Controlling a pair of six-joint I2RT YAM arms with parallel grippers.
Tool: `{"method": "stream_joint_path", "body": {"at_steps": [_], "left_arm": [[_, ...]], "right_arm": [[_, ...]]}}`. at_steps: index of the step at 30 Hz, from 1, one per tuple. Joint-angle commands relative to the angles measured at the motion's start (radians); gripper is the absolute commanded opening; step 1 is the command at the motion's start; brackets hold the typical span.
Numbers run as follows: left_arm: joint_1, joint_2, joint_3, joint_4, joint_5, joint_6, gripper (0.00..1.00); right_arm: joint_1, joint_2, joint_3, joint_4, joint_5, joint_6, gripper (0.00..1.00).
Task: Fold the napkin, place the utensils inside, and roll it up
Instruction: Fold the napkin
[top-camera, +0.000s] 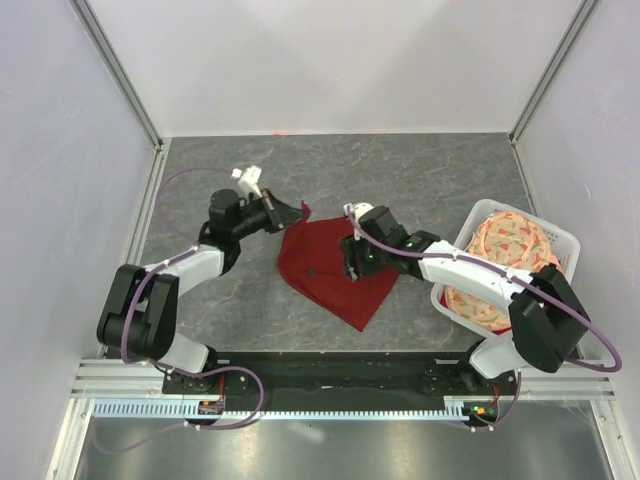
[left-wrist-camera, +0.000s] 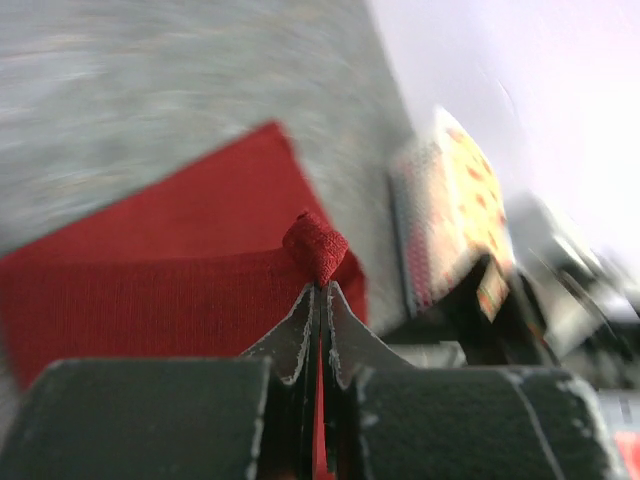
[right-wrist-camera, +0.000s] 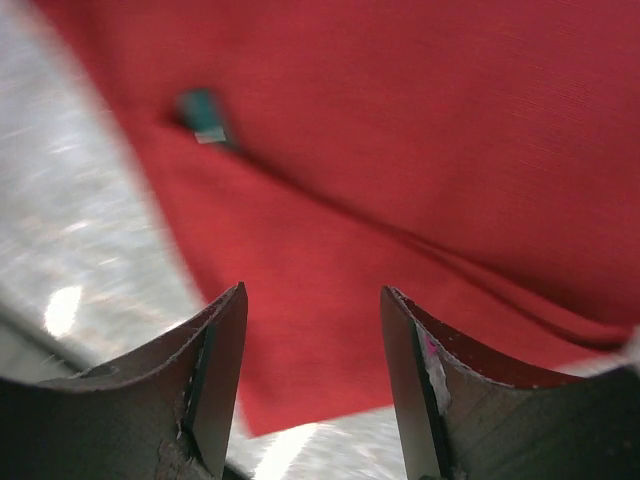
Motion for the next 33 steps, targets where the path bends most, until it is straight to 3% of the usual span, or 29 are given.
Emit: {"method": "stream_joint_path", "body": {"at_steps": [1,11,19,33], "left_arm": [[-0.098,0.080,0.083,0.109,0.131,0.085,0.02],[-0.306,0.198,0.118,0.111,0.227,0.144,0.02],[-0.391,0.232,0.081,0.083,0.315,0.211,0.02],[-0.532,0.223,0.046,-0.171,0.184,0.418,0.02]], "right_arm": [[-0.062,-0.075,-0.044,-0.005,0.096,0.026,0.63],[-0.141,-0.192,-0.116,-0.003,0.236,0.127,0.65],[-0.180,-0.260,-0.107,-0.005,0.328,0.137,0.69],[-0.186,-0.304,-0.135,0.007,0.291,0.141,0.70]]}}
